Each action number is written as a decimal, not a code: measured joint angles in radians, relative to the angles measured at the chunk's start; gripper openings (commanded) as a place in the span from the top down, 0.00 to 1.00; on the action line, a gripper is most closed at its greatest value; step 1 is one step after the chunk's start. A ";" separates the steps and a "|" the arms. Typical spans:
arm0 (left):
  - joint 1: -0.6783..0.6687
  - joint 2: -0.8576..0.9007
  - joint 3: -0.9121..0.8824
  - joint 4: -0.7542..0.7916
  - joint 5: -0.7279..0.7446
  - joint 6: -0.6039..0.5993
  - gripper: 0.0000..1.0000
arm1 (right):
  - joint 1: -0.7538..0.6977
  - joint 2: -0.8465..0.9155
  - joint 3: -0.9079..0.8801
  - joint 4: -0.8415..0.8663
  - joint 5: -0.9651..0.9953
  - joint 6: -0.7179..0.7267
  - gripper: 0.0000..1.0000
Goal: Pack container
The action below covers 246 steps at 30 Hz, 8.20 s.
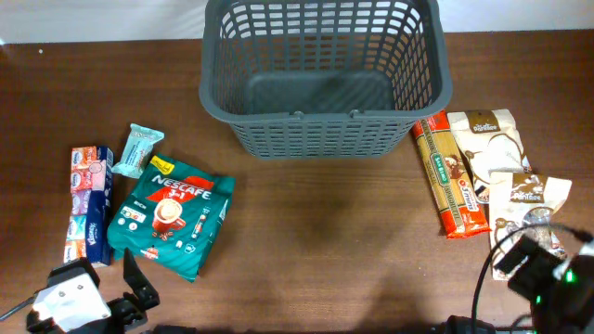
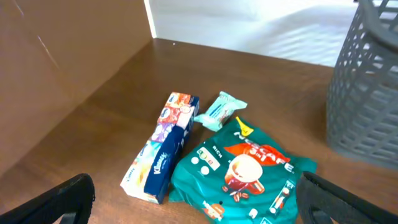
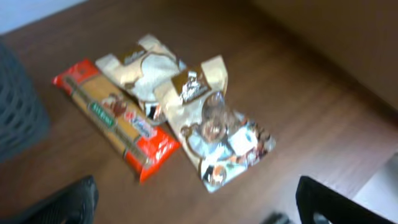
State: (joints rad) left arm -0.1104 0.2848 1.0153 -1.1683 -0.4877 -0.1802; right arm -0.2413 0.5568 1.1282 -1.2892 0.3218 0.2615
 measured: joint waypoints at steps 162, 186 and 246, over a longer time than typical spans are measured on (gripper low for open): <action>-0.167 1.088 1.154 0.211 0.101 0.180 0.98 | -0.347 0.406 0.021 0.193 -0.395 -0.026 0.01; -0.173 1.564 1.143 0.199 1.003 0.323 0.98 | -0.347 0.406 0.021 0.171 -0.395 -0.027 0.01; -0.120 1.767 1.143 0.120 0.670 0.197 0.99 | -0.347 0.406 0.021 0.114 -0.418 -0.037 0.01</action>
State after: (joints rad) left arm -0.2302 2.0514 2.1582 -1.0485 0.1822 0.0170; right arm -0.5880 0.9623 1.1492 -1.1748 -0.0959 0.2241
